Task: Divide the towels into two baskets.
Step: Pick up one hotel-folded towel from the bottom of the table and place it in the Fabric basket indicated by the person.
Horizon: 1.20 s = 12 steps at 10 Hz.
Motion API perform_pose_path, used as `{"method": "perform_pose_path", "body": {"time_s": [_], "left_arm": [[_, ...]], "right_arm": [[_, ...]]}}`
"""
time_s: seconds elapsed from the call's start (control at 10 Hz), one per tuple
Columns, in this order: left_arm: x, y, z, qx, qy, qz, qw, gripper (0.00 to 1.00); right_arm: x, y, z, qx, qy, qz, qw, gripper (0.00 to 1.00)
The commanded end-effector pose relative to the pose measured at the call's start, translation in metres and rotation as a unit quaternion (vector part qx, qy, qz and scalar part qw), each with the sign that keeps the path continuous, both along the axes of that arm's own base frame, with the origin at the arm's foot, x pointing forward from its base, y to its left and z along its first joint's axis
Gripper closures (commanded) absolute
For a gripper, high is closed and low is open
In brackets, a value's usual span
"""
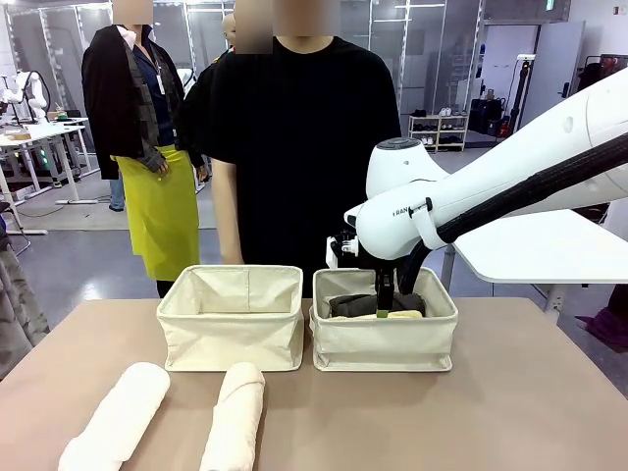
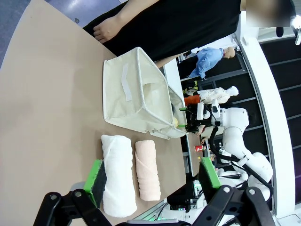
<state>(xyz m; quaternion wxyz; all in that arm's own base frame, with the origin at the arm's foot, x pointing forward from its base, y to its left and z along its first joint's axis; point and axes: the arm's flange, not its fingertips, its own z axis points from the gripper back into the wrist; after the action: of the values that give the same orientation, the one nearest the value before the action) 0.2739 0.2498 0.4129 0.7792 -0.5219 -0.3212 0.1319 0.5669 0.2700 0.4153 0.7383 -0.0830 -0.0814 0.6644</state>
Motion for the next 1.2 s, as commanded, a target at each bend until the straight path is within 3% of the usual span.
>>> {"method": "perform_pose_path", "body": {"time_s": [0.0,1.1], "left_arm": [[-0.0014,0.0016,0.0011,-0.003,-0.005,0.002,1.0,0.0],[-0.0014,0.0016,0.0011,-0.003,-0.005,0.002,1.0,0.0]], "right_arm": [[-0.0057,-0.0076,0.0089,0.015,0.008,0.013,1.0,0.0],[-0.0003,-0.0021,0.008,0.008,-0.002,-0.004,1.0,0.0]]}}
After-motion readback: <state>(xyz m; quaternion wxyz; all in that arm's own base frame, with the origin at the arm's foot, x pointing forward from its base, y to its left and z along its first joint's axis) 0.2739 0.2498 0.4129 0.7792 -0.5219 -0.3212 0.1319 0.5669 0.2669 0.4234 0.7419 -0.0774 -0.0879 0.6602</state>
